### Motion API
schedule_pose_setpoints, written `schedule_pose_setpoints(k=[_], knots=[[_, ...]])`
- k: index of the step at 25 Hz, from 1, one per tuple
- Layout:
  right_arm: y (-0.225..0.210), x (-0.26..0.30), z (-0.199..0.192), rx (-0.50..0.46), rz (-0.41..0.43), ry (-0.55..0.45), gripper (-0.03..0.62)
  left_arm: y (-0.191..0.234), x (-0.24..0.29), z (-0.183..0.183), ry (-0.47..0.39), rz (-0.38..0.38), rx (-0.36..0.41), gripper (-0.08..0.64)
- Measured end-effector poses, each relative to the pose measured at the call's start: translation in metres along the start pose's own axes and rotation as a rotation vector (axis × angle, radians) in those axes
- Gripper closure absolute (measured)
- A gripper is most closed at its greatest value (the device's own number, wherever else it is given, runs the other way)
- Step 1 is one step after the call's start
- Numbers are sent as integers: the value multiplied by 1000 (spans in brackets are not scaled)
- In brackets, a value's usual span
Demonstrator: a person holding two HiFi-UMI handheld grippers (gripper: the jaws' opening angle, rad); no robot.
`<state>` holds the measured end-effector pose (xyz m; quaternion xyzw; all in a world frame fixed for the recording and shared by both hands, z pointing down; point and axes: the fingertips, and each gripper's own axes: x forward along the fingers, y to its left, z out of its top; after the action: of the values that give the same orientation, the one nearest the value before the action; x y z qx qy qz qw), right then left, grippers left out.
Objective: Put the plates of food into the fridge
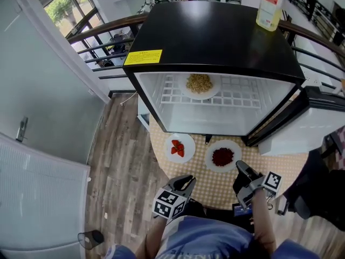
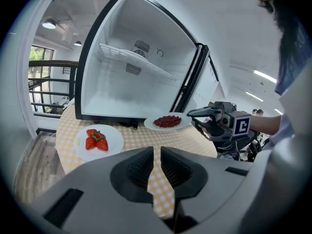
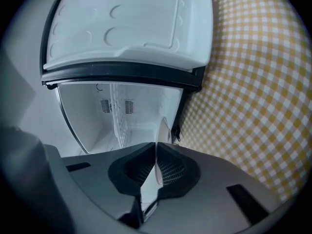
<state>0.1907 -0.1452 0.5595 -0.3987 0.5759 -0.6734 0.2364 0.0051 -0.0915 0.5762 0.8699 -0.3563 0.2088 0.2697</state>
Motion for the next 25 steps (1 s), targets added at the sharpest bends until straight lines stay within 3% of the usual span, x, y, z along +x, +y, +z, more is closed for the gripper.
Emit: schedule_pose_setpoints(k=[6, 11, 18, 25], knots=[[28, 41, 10, -46, 24, -14, 569, 4, -8, -6, 10, -5, 7, 518], [36, 80, 19, -31, 19, -68, 569, 12, -18, -15, 15, 1, -4, 518], [23, 107, 31, 21, -27, -204, 569, 28, -34, -30, 22, 28, -24, 518], [0, 104, 50, 93, -72, -440, 569, 39, -45, -36, 14, 44, -37, 518]])
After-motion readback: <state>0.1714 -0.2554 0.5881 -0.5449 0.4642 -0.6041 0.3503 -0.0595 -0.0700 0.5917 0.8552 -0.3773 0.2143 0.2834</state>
